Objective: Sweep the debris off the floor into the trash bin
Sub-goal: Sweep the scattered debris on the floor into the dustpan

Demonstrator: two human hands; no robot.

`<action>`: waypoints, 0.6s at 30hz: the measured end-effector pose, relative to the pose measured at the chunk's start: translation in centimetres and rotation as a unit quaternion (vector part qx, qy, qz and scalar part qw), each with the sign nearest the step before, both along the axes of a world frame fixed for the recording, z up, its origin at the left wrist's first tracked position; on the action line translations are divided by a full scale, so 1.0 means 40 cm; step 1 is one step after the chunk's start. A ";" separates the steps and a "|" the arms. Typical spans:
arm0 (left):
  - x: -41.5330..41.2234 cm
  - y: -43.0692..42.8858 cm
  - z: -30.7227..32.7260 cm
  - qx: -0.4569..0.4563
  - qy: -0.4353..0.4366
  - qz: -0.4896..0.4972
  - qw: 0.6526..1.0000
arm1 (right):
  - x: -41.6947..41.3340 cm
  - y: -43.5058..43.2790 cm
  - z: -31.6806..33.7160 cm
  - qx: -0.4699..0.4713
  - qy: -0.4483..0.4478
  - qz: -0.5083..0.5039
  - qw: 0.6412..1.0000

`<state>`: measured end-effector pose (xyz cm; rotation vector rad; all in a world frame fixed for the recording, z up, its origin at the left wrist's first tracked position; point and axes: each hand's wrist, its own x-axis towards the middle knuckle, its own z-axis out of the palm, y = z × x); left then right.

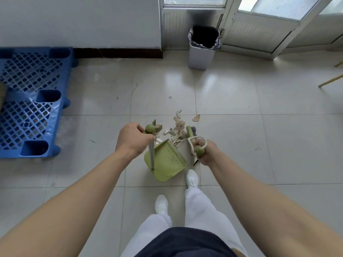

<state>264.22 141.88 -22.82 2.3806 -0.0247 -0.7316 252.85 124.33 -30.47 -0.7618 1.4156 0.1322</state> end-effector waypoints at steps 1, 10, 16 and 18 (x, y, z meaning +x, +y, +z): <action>0.003 -0.025 0.002 0.000 0.005 0.004 1.000 | -0.001 -0.027 0.005 -0.004 0.001 -0.009 1.000; 0.023 -0.217 0.019 -0.001 0.010 0.020 1.000 | 0.061 -0.243 0.026 -0.078 0.019 0.073 0.994; 0.018 -0.269 0.014 0.000 0.004 0.046 0.999 | 0.161 -0.405 -0.001 -0.083 0.015 0.154 0.984; 0.019 -0.270 0.010 0.001 0.003 0.061 0.998 | 0.184 -0.389 -0.010 -0.066 -0.004 0.171 0.983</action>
